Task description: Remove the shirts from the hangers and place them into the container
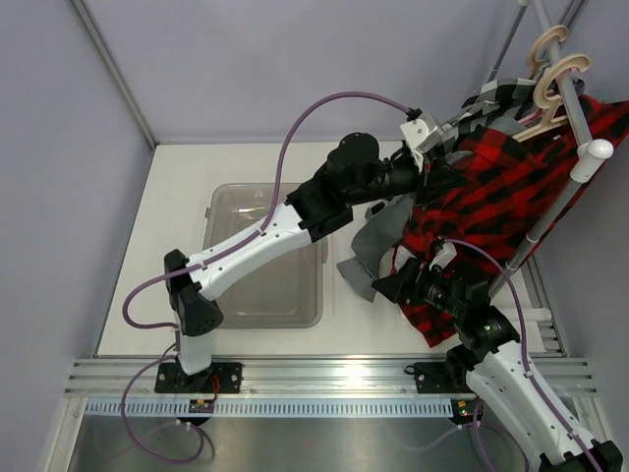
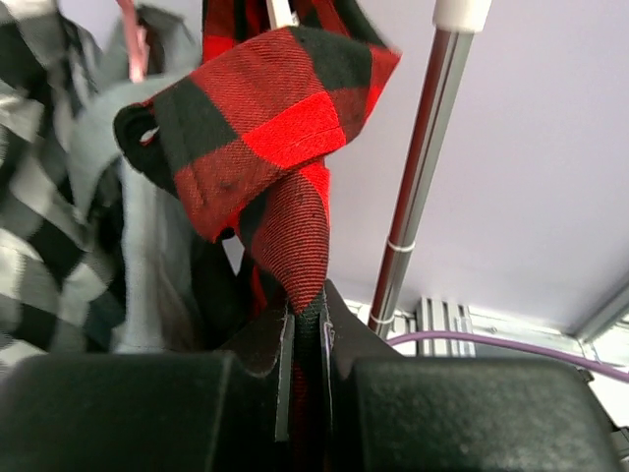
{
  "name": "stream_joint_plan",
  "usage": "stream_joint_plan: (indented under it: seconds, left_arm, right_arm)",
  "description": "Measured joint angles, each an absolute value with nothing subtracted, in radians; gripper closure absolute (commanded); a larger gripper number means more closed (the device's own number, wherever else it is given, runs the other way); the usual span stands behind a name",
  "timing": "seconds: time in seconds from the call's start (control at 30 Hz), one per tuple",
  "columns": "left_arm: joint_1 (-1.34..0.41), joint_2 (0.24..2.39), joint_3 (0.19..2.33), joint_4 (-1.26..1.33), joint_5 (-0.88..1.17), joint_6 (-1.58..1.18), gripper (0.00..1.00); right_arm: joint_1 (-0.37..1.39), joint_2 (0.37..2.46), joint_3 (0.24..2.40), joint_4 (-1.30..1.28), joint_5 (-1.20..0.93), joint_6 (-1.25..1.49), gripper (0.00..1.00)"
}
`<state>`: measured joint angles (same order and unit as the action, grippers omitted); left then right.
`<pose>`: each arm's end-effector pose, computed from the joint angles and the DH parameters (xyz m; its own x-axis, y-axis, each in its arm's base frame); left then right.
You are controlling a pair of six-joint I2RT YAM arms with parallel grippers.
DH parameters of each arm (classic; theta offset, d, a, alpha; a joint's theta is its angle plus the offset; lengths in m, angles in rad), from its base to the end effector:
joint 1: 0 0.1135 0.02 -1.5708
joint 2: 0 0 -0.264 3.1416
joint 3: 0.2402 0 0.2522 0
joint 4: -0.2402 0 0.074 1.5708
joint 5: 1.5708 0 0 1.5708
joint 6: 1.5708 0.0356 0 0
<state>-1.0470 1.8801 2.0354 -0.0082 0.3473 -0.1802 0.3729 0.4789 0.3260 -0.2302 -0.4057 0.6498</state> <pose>0.2093 -0.3866 0.4779 -0.1040 -0.1569 -0.9821 0.9799 0.1531 -0.1282 0.1215 0.0626 0.2173 -0.6859 0.3286 -0.6492 -0.3273 0.6575 0.6786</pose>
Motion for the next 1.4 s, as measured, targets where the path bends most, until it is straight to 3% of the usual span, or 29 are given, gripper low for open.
stream_joint_plan:
  seconds: [0.27, 0.53, 0.73, 1.07, 1.4]
  left_arm:
    - [-1.05, 1.742, 1.962, -0.165, 0.19, -0.102, 1.0]
    - [-1.05, 1.375, 1.743, -0.384, 0.037, -0.097, 1.0]
    - [-1.05, 1.137, 1.705, -0.56, -0.026, -0.14, 1.0]
    - [-1.05, 0.866, 1.595, -0.816, -0.126, -0.297, 1.0]
    - [-1.05, 0.685, 1.52, -1.043, -0.255, -0.421, 1.0]
  right_arm:
    - [0.392, 0.389, 0.382, -0.316, -0.437, 0.617, 0.0]
    - [0.429, 0.412, 0.69, -0.378, -0.525, 0.605, 0.01]
    - [0.436, 0.473, 0.743, -0.354, -0.596, 0.607, 0.01]
    - [0.501, 0.741, 1.008, -0.338, -0.638, 0.59, 0.01]
    - [0.796, 1.154, 1.518, -0.368, -0.508, 0.479, 0.04]
